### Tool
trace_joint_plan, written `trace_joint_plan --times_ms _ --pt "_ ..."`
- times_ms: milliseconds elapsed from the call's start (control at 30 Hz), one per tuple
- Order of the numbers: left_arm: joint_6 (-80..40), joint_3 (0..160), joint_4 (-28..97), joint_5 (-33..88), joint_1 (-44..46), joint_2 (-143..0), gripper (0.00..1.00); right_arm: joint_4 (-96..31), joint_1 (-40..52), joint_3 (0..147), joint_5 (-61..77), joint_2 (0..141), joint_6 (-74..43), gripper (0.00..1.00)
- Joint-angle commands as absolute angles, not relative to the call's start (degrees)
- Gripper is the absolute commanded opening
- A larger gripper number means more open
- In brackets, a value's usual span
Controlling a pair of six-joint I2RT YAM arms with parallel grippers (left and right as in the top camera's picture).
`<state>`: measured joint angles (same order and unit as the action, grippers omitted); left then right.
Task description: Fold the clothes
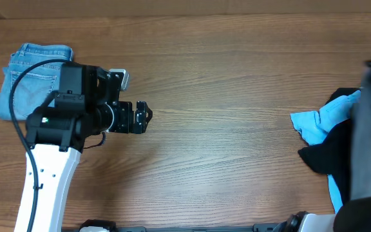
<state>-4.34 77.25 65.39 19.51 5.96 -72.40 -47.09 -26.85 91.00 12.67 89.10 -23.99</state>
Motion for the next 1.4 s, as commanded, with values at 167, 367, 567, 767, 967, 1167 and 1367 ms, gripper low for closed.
trace_joint_plan --times_ms 167,367,567,767,967,1167,1367 --pt "-4.7 92.8 73.4 11.3 3.6 -68.7 1.0 -49.2 2.3 91.9 13.4 91.6 -24.1 0.04" --pt "-4.7 101.7 76.9 6.6 3.6 -66.7 1.0 -49.6 22.7 91.8 13.0 99.0 -25.1 0.07" --pt "-4.7 103.2 77.3 5.9 3.7 -64.6 1.0 -49.0 37.3 91.9 3.5 101.9 -23.7 0.61" --pt "-4.7 103.1 78.4 9.5 3.8 -66.0 0.95 -53.6 33.7 91.9 -5.7 97.9 -30.3 0.66" --pt "-2.7 102.5 77.6 19.2 4.2 -73.6 0.58 -57.2 20.1 92.0 -4.5 88.8 -30.2 0.66" --pt "2.5 102.0 73.4 27.2 11.7 -89.0 0.16 -58.1 8.5 92.0 2.5 76.9 -28.5 0.67" --pt "5.2 102.0 66.7 22.6 20.3 -106.3 0.04 -60.4 5.6 92.0 2.7 69.3 -28.5 0.68"
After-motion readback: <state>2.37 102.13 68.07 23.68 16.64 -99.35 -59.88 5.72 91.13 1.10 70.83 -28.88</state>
